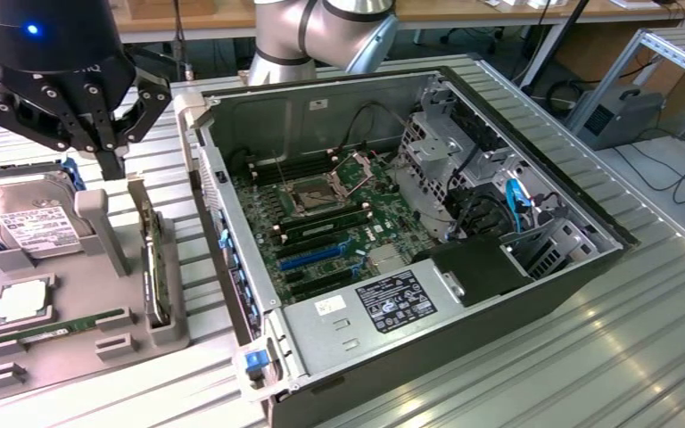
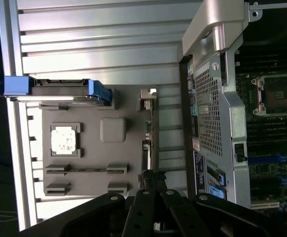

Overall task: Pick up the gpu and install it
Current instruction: 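Reach for the gpu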

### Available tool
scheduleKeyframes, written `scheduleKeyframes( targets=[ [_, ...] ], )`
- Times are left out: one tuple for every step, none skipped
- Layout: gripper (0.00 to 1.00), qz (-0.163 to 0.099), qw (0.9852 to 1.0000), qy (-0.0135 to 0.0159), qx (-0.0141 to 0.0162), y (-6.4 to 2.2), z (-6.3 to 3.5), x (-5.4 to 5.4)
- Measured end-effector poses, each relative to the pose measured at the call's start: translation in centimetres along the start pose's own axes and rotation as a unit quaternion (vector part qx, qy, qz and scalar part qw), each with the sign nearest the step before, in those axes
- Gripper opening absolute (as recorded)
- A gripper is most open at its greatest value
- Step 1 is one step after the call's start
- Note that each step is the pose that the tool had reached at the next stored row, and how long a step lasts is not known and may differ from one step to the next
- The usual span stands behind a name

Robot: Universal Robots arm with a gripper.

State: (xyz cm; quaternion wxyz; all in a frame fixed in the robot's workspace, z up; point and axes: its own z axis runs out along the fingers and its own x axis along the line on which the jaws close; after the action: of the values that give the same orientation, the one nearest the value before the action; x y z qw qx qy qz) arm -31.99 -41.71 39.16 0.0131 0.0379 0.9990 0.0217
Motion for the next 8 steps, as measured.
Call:
scheduleKeyframes(
  targets=[
    [0.11, 0.000, 1.0000, 0.0000, 0.0000, -0.04, 0.00, 0.00],
    [0.11, 0.000, 1.0000, 0.0000, 0.0000, -0.09, 0.00, 0.01],
    [0.11, 0.000, 1.0000, 0.0000, 0.0000, -0.12, -0.01, 0.01],
    [0.11, 0.000, 1.0000, 0.0000, 0.0001, -0.16, 0.00, 0.01],
    [0.11, 0.000, 1.0000, 0.0000, 0.0000, -0.21, 0.00, 0.01],
    [0.11, 0.000, 1.0000, 0.0000, 0.0001, -0.26, 0.00, 0.01],
    [0.11, 0.000, 1.0000, 0.0000, 0.0001, -0.31, 0.00, 0.01],
    [0.11, 0.000, 1.0000, 0.0000, 0.0001, -0.36, 0.00, 0.01]
  ],
)
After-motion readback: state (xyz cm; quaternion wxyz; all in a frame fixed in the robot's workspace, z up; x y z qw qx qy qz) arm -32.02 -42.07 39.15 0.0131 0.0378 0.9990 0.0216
